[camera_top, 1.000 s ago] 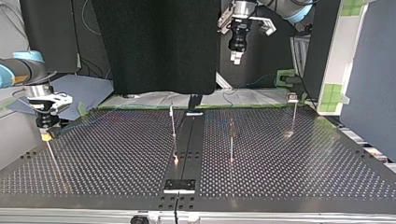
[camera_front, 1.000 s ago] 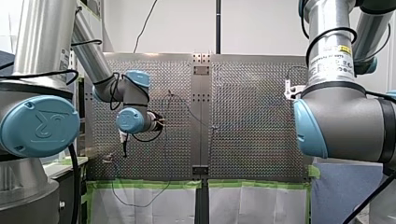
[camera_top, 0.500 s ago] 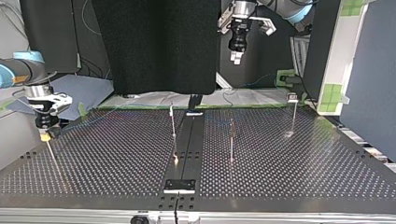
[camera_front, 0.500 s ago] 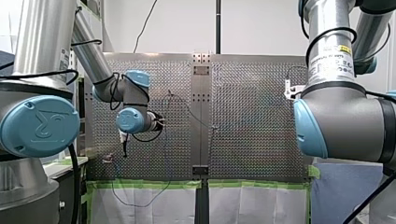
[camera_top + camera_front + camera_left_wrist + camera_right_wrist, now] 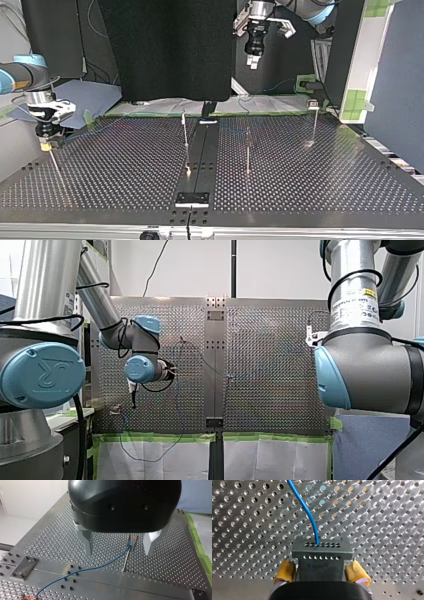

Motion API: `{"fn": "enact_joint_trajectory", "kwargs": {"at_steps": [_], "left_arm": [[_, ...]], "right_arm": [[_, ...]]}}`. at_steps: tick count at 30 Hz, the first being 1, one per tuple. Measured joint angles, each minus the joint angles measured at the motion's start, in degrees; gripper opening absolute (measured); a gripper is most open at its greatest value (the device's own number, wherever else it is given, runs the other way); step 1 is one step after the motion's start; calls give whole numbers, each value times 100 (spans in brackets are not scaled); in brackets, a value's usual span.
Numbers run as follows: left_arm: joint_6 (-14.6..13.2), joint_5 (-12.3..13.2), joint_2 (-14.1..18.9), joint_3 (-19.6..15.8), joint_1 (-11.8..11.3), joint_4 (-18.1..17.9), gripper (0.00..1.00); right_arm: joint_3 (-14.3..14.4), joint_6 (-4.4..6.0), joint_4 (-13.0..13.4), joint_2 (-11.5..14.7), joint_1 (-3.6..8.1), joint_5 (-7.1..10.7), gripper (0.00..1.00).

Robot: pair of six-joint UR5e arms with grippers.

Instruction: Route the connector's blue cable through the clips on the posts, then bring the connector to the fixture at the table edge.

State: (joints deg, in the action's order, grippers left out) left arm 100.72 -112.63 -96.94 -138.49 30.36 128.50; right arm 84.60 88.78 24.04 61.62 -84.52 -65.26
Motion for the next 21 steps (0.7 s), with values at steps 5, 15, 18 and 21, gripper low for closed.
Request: {"fn": "enact_joint_trajectory", "kwargs": {"at_steps": [5,15,18,21], "left_arm": [[0,7,2,0,-11,-5,100],[-25,9,1,0,-49,0,100],[-26,9,1,-1,-52,1,100],[-26,9,1,-1,-52,1,100]], "right_arm": [[0,0,-6,2,1,-96,98],[0,8,-32,1,6,-371,98],[0,12,-49,3,9,-462,98],[0,15,-77,3,16,-577,98]]}}
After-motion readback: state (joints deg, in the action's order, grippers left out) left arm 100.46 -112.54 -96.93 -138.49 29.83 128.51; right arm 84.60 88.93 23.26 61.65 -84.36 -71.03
